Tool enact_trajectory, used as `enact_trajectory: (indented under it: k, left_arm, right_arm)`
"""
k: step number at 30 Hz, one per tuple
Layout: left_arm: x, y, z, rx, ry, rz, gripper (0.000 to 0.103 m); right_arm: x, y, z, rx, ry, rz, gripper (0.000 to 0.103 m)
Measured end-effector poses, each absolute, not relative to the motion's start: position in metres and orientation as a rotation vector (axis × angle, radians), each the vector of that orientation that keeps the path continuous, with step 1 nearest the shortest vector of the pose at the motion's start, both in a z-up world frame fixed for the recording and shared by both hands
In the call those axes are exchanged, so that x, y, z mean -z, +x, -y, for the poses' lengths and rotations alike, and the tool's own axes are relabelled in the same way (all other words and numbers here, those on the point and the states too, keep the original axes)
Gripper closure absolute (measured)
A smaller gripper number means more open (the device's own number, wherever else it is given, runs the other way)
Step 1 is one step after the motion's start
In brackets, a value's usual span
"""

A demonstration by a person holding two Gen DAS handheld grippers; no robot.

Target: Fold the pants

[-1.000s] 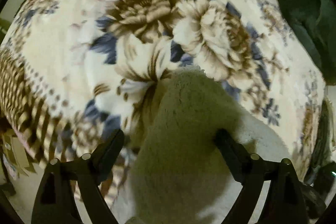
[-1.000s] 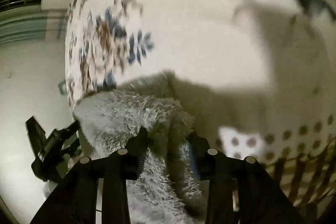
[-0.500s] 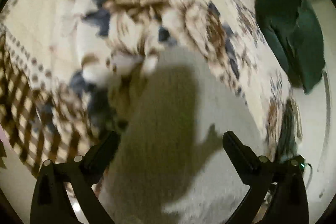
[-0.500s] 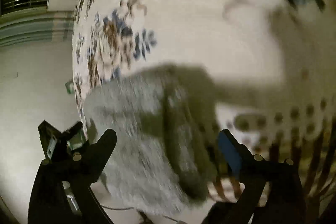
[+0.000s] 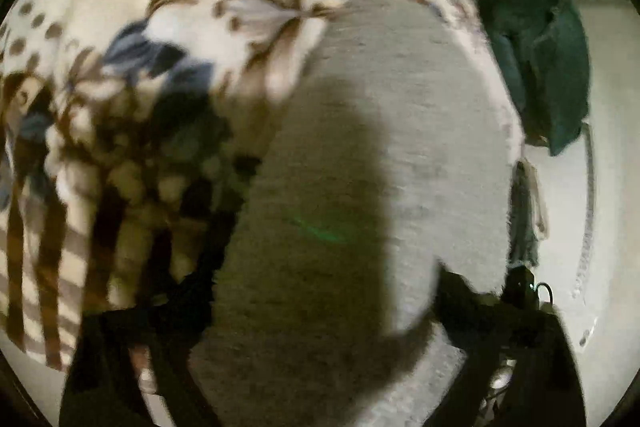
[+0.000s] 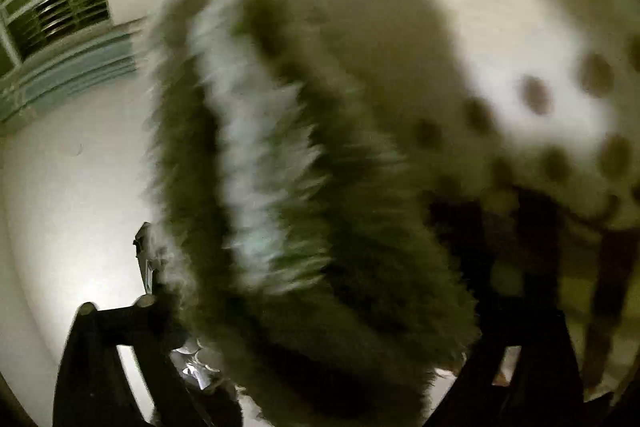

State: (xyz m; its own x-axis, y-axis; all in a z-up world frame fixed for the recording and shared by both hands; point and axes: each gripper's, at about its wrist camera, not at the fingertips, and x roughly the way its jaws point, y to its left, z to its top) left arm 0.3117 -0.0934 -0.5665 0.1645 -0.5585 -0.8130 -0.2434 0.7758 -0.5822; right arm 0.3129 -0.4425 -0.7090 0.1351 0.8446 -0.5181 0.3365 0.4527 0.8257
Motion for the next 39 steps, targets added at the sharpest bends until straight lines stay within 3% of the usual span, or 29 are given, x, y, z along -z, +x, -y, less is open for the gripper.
enact_trajectory:
  k: [1,2,5,13,23,32,39]
  left_arm:
    - [0.561,0.311,0.094,0.257,-0.696,-1.405,0.034]
    - [0.558,0.312,0.091,0.263,-0.700,-1.392,0.045]
    - [0.543,0.309,0.091,0.268,-0.723,-1.352,0.054]
    - [0.484,0.317,0.089,0.258,-0.757,-1.261,0.055]
    - [0.431,0.472,0.023,0.257,-0.782,-1.131,0.055]
    - [0.472,0.674,-0.082,0.269,-0.777,-1.135,0.055]
    - [0.525,0.764,-0.124,0.282,-0.732,-1.183,0.055]
  right_arm:
    - [0.705,0.314,0.439,-0.504,1.086,-1.448,0.045]
    - [0.700,0.316,0.436,-0.494,1.059,-1.447,0.050]
    - [0.681,0.321,0.429,-0.496,0.997,-1.430,0.059]
    - [0.609,0.351,0.408,-0.532,0.907,-1.408,0.061]
    - [0.539,0.535,0.329,-0.544,0.870,-1.299,0.061]
    - [0.579,0.741,0.218,-0.512,0.873,-1.274,0.061]
    - [0.629,0.856,0.173,-0.477,0.849,-1.299,0.061]
